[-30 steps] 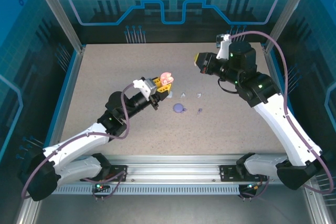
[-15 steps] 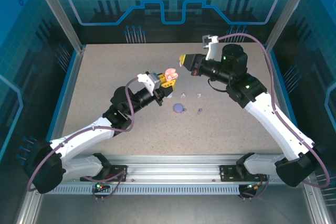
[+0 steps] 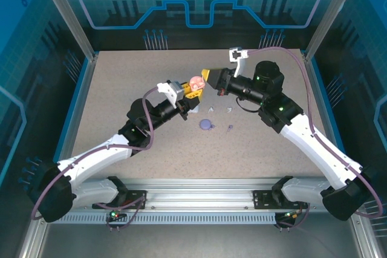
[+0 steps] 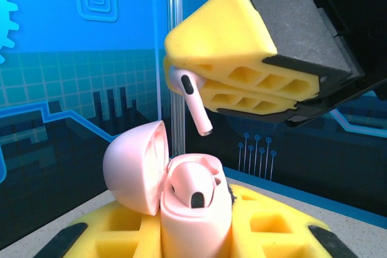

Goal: Insert the wireless bluetooth earbuds into the charging case

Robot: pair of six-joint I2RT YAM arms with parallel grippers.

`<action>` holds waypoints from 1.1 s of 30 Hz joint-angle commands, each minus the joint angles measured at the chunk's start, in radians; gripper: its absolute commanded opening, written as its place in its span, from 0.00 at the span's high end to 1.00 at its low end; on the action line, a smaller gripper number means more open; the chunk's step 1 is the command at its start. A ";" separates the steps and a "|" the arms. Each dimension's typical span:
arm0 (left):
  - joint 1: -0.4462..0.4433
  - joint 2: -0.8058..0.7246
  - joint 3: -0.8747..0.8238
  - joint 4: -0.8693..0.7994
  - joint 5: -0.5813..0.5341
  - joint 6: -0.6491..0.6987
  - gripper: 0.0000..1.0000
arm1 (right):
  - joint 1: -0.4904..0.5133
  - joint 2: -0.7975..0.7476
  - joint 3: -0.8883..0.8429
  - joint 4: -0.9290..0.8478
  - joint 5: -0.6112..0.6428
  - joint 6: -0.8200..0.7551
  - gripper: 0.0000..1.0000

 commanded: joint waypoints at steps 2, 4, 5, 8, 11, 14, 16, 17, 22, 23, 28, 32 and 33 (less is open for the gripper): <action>-0.005 0.004 0.038 0.038 -0.013 -0.024 1.00 | 0.017 -0.028 -0.025 0.068 -0.008 -0.005 0.93; -0.003 0.005 0.039 0.037 -0.010 -0.028 1.00 | 0.018 -0.028 -0.034 0.078 -0.006 -0.005 0.93; -0.005 0.006 0.040 0.039 -0.010 -0.030 1.00 | 0.020 -0.028 -0.038 0.084 -0.006 -0.005 0.93; -0.003 0.008 0.041 0.038 -0.008 -0.037 1.00 | 0.020 -0.025 -0.043 0.089 -0.002 -0.001 0.93; -0.004 0.010 0.043 0.040 -0.009 -0.040 1.00 | 0.021 -0.018 -0.043 0.092 -0.007 0.003 0.94; -0.004 0.010 0.045 0.040 -0.009 -0.043 1.00 | 0.021 -0.013 -0.044 0.092 -0.007 0.003 0.94; -0.005 0.011 0.046 0.040 -0.007 -0.044 1.00 | 0.021 -0.010 -0.046 0.092 -0.007 0.003 0.94; -0.004 0.011 0.047 0.039 -0.007 -0.046 1.00 | 0.021 -0.008 -0.046 0.091 -0.007 0.003 0.94; -0.004 0.010 0.050 0.044 -0.006 -0.054 1.00 | 0.022 0.000 -0.055 0.092 -0.005 0.005 0.94; -0.004 0.010 0.053 0.044 -0.004 -0.054 1.00 | 0.023 0.003 -0.057 0.092 -0.003 0.005 0.94; -0.004 0.010 0.053 0.042 -0.004 -0.056 1.00 | 0.022 0.013 -0.062 0.092 -0.003 0.003 0.94; -0.003 0.013 0.054 0.041 -0.004 -0.056 1.00 | 0.023 0.021 -0.063 0.090 -0.011 0.000 0.95; -0.004 0.014 0.054 0.041 -0.004 -0.054 1.00 | 0.023 0.021 -0.065 0.091 -0.015 -0.002 0.95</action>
